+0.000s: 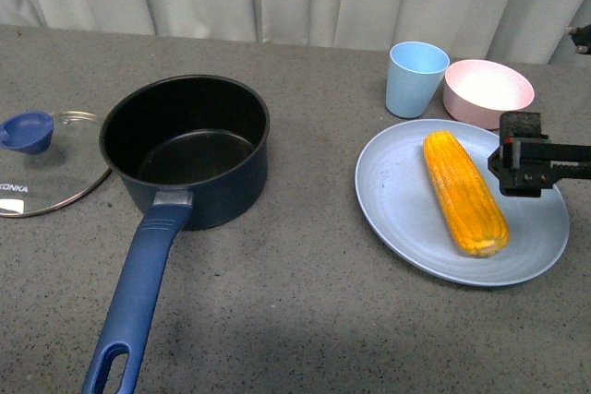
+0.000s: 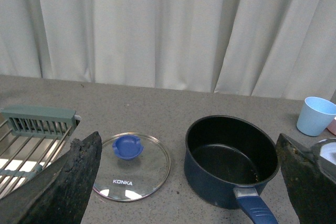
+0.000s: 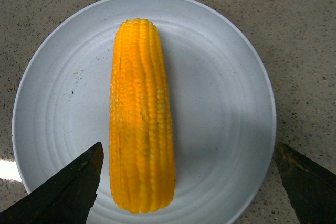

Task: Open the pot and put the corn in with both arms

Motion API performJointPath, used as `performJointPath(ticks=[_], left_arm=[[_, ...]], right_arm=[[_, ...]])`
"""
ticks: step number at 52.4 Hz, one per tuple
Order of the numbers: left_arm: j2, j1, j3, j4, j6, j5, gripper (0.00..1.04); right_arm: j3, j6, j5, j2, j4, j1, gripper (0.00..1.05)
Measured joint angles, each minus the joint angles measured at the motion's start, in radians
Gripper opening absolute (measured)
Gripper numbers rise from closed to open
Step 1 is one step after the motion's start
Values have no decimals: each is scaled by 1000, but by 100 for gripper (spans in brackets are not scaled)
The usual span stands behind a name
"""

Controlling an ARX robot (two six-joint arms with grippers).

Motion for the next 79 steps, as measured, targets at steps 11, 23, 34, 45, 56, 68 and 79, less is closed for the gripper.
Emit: performJointPath(ticks=[11, 23, 34, 45, 56, 68, 79], left_arm=[[0, 0, 0, 0, 0, 0, 98], [0, 0, 0, 0, 0, 0, 98], [0, 0, 0, 0, 0, 0, 98], [0, 0, 0, 0, 0, 0, 98], [0, 0, 0, 0, 0, 0, 98], [0, 0, 0, 0, 0, 0, 98], [0, 0, 0, 0, 0, 0, 98]], right_arm=[[143, 36, 5, 131, -103, 42, 95], [203, 40, 12, 206, -153, 77, 95], [216, 48, 14, 233, -176, 80, 82], [217, 56, 5, 241, -183, 79, 43], [216, 59, -20, 237, -180, 67, 19], [216, 77, -86, 183, -180, 48, 8], [264, 230, -351, 67, -178, 37, 5]])
